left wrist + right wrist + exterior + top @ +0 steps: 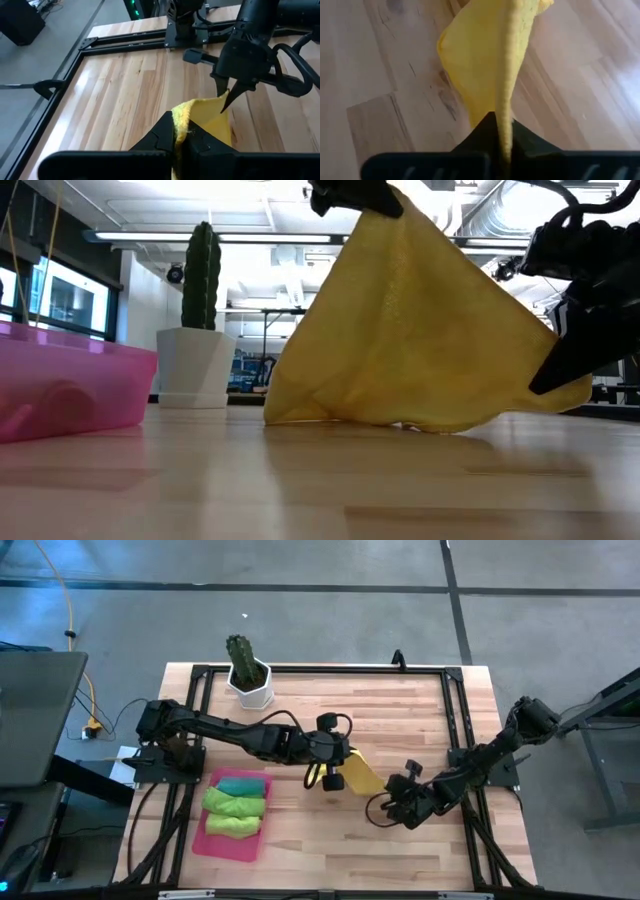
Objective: Roll microfiber towels into tight, uniform cylinder then place into a basket
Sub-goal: Roll the yellow towel
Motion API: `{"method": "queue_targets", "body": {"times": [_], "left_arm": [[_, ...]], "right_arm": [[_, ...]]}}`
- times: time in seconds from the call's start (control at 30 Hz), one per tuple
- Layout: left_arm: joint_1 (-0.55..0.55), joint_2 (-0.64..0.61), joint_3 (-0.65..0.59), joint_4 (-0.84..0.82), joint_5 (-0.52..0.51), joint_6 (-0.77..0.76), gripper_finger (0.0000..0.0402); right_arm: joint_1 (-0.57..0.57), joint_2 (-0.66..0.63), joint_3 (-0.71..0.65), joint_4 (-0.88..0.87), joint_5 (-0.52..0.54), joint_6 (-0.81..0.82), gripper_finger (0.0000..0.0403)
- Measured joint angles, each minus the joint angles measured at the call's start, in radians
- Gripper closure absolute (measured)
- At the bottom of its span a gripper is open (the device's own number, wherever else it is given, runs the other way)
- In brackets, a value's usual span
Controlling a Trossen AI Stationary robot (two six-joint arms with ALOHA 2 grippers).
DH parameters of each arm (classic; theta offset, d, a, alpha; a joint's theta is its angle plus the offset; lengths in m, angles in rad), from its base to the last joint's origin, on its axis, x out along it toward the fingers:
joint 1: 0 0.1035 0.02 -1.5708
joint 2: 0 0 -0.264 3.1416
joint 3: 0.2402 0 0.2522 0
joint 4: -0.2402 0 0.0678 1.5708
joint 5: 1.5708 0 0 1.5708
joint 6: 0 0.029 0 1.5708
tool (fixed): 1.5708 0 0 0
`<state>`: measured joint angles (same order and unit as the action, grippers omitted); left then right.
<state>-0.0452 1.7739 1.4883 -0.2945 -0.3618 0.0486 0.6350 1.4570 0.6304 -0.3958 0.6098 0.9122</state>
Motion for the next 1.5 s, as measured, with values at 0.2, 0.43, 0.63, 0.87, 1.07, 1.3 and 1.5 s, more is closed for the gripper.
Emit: {"method": "queue_targets", "body": {"times": [0.2,0.43,0.63,0.87,1.07,1.3,1.5], "left_arm": [[-0.001,-0.008,0.001,-0.044,0.000,-0.011,0.0401],[-0.001,-0.035,0.001,-0.106,0.000,-0.027,0.0401],[-0.001,-0.061,0.001,-0.110,0.007,-0.008,0.0401],[-0.001,-0.141,0.000,-0.191,0.057,-0.007,0.0401],[0.000,-0.242,0.000,-0.256,0.067,0.038,0.0401],[0.030,-0.340,0.001,-0.265,-0.006,0.118,0.0401],[0.059,-0.350,0.001,-0.286,0.010,0.068,0.0401]], "right_arm": [[0.000,0.000,0.021,-0.010,-0.001,0.028,0.0399],[0.000,0.000,0.140,-0.213,0.048,-0.021,0.0402],[-0.016,0.000,0.286,-0.448,0.177,-0.023,0.0402],[-0.108,0.000,0.458,-0.618,0.208,-0.184,0.0402],[-0.202,0.000,0.575,-0.773,0.188,-0.355,0.0403],[-0.314,0.000,0.731,-0.980,0.230,-0.420,0.0403],[-0.370,0.000,0.867,-1.000,0.299,-0.428,0.0403]]}}
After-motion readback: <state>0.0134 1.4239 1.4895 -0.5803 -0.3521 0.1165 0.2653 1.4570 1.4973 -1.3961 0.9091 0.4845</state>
